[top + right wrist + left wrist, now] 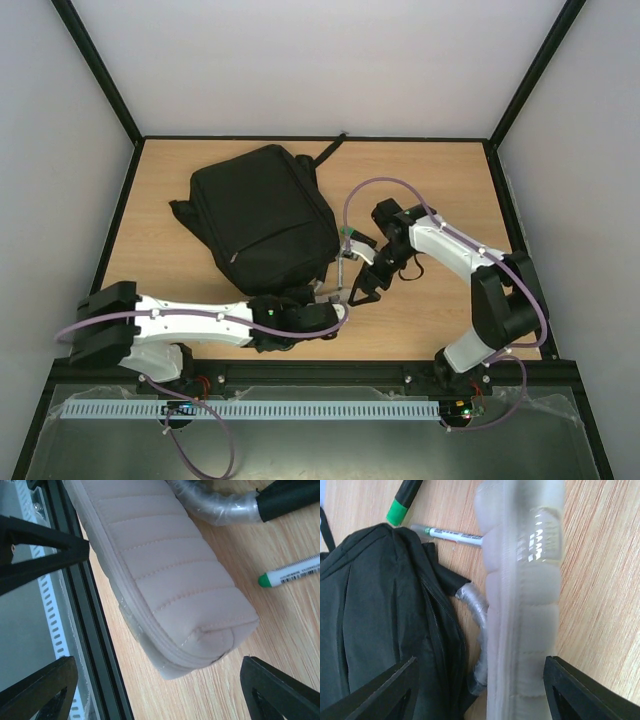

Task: Pack the student bag
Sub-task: Place the stationery at the center of the board.

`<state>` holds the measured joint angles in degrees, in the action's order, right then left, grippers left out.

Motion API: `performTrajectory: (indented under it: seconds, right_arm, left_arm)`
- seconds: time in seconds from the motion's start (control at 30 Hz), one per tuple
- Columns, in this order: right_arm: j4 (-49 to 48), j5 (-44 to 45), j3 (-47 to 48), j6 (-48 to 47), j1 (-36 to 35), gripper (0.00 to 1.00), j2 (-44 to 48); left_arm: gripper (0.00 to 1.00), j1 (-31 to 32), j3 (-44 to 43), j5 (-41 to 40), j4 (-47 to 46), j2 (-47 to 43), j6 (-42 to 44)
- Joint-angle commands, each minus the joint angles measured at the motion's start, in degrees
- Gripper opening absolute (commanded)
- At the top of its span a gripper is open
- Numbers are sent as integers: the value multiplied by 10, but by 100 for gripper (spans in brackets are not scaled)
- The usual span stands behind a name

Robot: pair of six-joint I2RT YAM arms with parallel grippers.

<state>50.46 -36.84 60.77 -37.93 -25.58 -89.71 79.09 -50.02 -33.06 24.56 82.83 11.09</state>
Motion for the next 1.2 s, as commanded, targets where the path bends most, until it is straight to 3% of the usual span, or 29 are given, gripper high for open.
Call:
performTrajectory:
  seconds: [0.0,0.43,0.7,0.8,0.93,1.03,1.17]
  right_arm:
    - [-2,-6,-6,-19,-16,89,-10]
    - [-94,54,-76,-49,-59,87,71]
    - [-152,117,-114,-25,-88,76,183]
    - [-132,142,-127,-27,-145,72,230]
    - [-108,166,-162,-6,-259,74,252]
    - [-121,209,-180,27,-351,79,244]
    - [-131,220,-184,35,-392,82,193]
  left_arm:
    - [71,0,33,-4,-14,-52,-32]
    - [71,-40,45,-13,-33,-171,-62]
    - [77,-190,48,-6,-72,-296,-119]
    - [77,-246,64,6,-92,-317,-133]
    - [78,-295,82,28,-121,-331,-149]
    - [78,-317,82,42,-126,-327,-156]
    - [78,-327,84,50,-128,-322,-160]
